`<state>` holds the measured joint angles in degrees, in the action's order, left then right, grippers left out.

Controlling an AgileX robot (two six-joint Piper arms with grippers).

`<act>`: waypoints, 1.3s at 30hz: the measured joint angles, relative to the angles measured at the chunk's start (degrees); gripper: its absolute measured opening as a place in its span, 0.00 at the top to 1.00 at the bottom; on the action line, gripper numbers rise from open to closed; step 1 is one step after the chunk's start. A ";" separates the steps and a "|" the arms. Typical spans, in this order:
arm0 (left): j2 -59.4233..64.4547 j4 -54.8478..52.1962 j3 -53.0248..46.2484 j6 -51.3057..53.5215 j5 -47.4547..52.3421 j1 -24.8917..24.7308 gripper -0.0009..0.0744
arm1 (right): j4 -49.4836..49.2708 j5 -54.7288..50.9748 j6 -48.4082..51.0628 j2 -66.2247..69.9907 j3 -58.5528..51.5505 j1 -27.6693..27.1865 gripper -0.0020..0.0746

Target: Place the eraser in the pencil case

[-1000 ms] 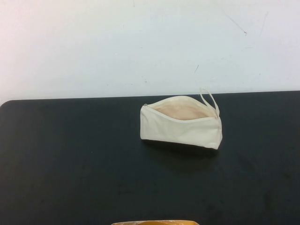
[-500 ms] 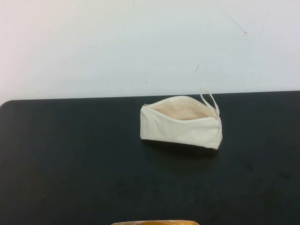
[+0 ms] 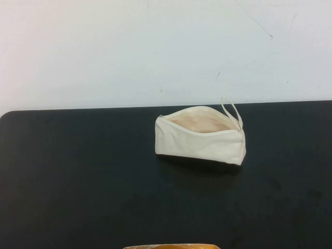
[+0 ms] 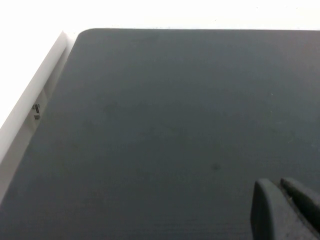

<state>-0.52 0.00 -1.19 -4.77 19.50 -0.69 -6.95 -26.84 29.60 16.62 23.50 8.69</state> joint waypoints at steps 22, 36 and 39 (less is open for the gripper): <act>0.00 0.00 0.04 0.00 0.00 0.00 0.99 | -1.68 8.09 -1.03 -17.11 -25.08 -12.88 0.97; 0.00 0.00 0.04 0.00 0.00 0.00 0.99 | 4.70 7.27 -20.05 -17.11 -25.08 -12.88 0.97; 0.00 0.00 0.04 0.00 0.00 0.00 0.99 | 5.18 7.27 -20.92 -17.11 -25.08 -12.88 0.97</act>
<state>-0.52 0.00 -1.15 -4.77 19.50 -0.69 -1.77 -19.57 8.68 -0.49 -1.59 -4.19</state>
